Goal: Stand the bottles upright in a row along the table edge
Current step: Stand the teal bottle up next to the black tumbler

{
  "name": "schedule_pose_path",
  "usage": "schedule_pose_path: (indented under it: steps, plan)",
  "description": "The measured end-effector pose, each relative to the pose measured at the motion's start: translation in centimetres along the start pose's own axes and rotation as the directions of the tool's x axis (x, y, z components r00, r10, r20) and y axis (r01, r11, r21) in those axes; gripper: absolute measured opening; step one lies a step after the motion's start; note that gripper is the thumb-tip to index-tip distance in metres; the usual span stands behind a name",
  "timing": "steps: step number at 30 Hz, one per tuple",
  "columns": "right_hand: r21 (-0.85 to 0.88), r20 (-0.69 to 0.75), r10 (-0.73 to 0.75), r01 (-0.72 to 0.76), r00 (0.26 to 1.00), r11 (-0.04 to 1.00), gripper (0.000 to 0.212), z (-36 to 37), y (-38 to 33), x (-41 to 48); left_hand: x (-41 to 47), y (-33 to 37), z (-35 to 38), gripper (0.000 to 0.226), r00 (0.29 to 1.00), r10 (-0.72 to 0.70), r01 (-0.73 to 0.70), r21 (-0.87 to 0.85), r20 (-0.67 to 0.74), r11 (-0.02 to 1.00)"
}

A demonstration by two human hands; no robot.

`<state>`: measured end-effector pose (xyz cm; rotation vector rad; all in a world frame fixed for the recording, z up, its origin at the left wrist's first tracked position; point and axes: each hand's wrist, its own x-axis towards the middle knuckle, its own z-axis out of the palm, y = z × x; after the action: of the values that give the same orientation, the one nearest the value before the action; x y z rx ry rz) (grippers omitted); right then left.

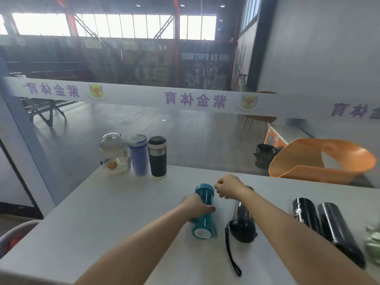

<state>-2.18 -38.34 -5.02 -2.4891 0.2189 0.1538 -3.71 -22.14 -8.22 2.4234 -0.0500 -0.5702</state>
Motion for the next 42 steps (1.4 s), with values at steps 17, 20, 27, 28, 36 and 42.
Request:
schedule_pose_path:
  steps: [17,20,27,28,36,42]
  plan:
    - [0.556,-0.014,-0.169,0.148,0.985,0.818,0.05,1.9,-4.0,2.0,1.6,-3.8,-5.4,0.068,0.955,0.185,-0.242,-0.248,-0.231,0.938]
    - [0.494,-0.067,-0.212,0.217,0.975,0.842,0.054,2.9,-4.4,3.4,2.6,-6.4,-6.5,0.057,0.956,0.149,-0.165,-0.044,-0.252,0.985]
    - [0.51,-0.161,-0.256,0.303,0.953,0.805,0.049,4.9,-5.9,6.1,4.6,-11.7,-8.4,0.065,0.977,0.045,0.011,0.258,-0.21,0.966]
    - [0.506,-0.165,-0.257,0.306,0.952,0.807,0.05,5.0,-6.2,6.6,4.8,-12.1,-8.6,0.066,0.973,0.05,0.015,0.283,-0.223,0.959]
    - [0.477,-0.185,-0.238,0.298,0.954,0.827,0.055,5.9,-8.8,11.0,6.4,-13.6,-9.8,0.073,0.972,0.114,-0.032,0.365,-0.204,0.93]
    - [0.469,-0.186,-0.234,0.296,0.954,0.832,0.053,6.6,-9.6,12.5,6.6,-14.1,-9.9,0.072,0.968,0.144,-0.062,0.363,-0.205,0.93]
